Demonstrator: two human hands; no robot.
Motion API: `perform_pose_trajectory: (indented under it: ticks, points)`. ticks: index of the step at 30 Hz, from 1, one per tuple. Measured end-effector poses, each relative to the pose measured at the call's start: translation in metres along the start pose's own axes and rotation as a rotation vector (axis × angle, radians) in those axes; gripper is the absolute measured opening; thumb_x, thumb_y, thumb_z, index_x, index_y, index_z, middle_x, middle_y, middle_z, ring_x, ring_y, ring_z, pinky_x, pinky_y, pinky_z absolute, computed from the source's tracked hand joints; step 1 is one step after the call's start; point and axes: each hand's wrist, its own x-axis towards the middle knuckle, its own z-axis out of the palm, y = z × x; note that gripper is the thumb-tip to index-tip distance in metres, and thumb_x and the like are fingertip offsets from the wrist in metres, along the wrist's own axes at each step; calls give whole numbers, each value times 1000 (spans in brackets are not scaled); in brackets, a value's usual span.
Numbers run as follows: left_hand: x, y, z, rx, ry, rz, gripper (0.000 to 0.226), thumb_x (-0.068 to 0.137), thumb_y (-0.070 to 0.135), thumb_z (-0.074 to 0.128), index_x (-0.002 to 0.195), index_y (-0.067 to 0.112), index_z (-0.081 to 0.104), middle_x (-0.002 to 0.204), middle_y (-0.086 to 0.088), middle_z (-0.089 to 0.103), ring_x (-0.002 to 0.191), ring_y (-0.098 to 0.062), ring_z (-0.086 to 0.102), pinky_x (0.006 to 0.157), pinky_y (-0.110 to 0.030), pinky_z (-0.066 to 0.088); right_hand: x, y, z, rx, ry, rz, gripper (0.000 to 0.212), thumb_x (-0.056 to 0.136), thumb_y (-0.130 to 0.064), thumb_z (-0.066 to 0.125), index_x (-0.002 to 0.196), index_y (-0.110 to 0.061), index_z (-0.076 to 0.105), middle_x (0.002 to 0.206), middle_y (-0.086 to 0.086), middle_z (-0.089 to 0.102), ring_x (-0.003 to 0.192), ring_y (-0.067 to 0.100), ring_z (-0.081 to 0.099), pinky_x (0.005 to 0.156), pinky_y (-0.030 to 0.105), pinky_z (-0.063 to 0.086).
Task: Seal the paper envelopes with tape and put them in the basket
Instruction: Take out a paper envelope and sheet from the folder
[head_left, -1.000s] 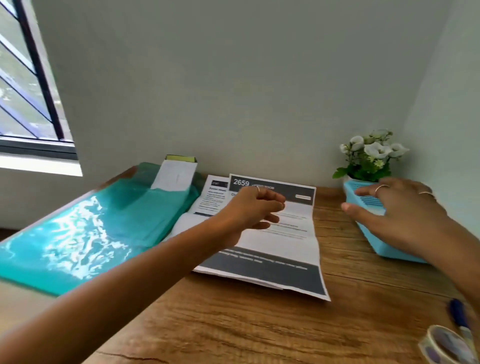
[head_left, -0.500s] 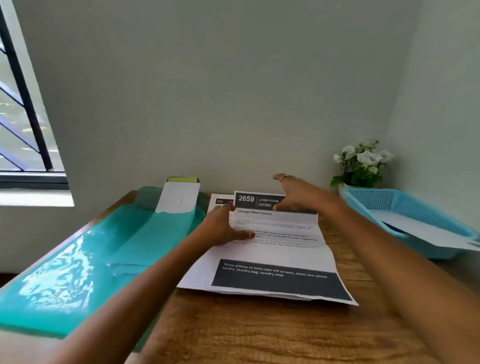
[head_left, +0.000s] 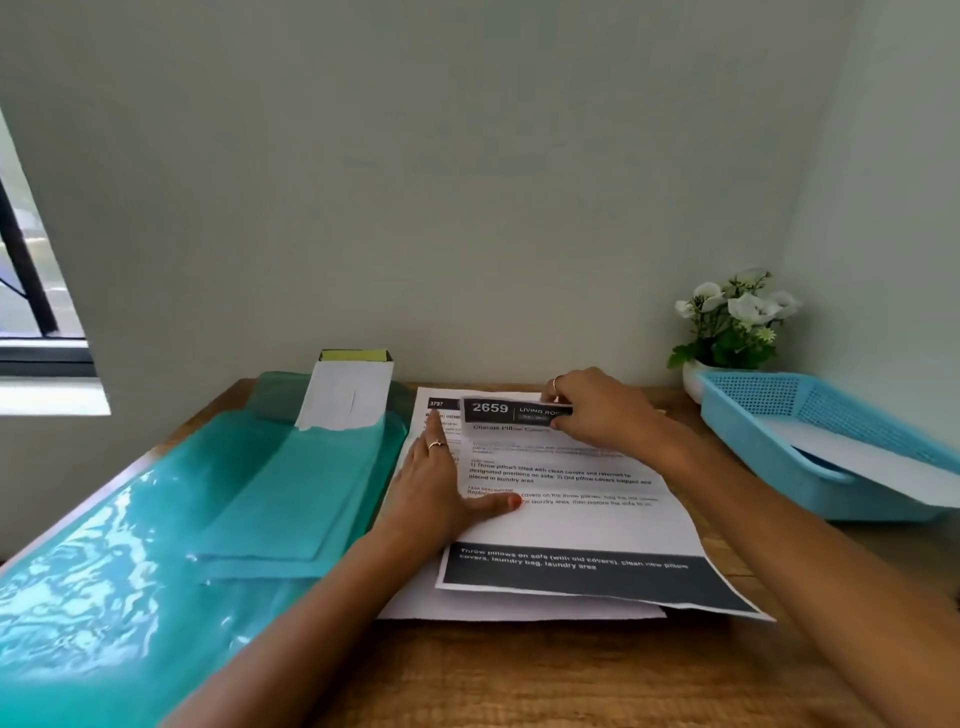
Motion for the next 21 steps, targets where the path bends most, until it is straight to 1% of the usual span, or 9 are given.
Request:
perform_pose_trajectory:
  ticks: [3,6,8,10,12,13,15,16,21]
  points:
    - [-6,-1,2,16,78,58,131,62,65,69,144,23,-24,158,2,-7,145,-20,1,116,-38,8,-24,-6,9,-10,52,-37,20,85,-17,60,102,-24,68,108,-1,66,95,19,61,74,30,48]
    - [-10,2,0,72,130,112,126,62,70,63,146,25,-19,158,2,-9,145,-21,0,116,-41,7,-43,-8,23,48,136,-62,26,90,-12,53,109,-25,66,110,-1,67,95,19,62,78,29,46]
    - [-12,7,-4,89,146,89,114,64,77,52,149,25,-3,158,0,-1,145,-22,4,116,-44,8,-50,-6,33,124,198,-101,28,92,-13,51,113,-25,66,111,-2,69,98,18,64,85,31,50]
    - [-12,13,-8,85,139,39,100,67,82,34,147,23,22,157,-1,13,143,-23,14,115,-46,14,-55,-4,39,191,186,-139,29,93,-14,49,113,-26,66,110,-3,70,99,17,64,88,34,51]
    - [-14,20,-10,77,93,20,85,77,77,25,140,22,39,152,-2,30,138,-22,29,113,-47,26,-61,-3,41,243,158,-172,27,94,-15,49,112,-27,67,110,-4,70,101,15,64,89,34,50]
    - [-15,23,-9,92,66,19,72,85,69,29,139,22,41,150,-1,35,136,-21,34,111,-45,29,-65,-3,42,259,152,-189,26,95,-17,49,112,-27,66,111,-5,70,102,15,64,90,34,50]
    - [-17,28,-5,167,63,41,47,96,44,41,139,24,40,149,2,36,136,-19,34,111,-38,28,-72,-4,43,271,152,-196,26,96,-21,48,113,-29,65,114,-6,69,104,13,62,91,33,49]
    - [-18,30,-4,189,71,47,45,97,36,43,140,25,39,150,3,34,136,-18,34,111,-36,27,-74,-5,44,275,147,-192,26,97,-22,47,114,-29,64,116,-7,67,105,12,61,92,32,49]
    - [-20,29,13,350,-34,174,47,100,36,30,146,26,26,155,8,21,142,-10,17,116,-34,14,-80,-9,49,271,90,-210,24,93,-20,47,114,-25,57,122,-6,58,109,14,53,89,25,40]
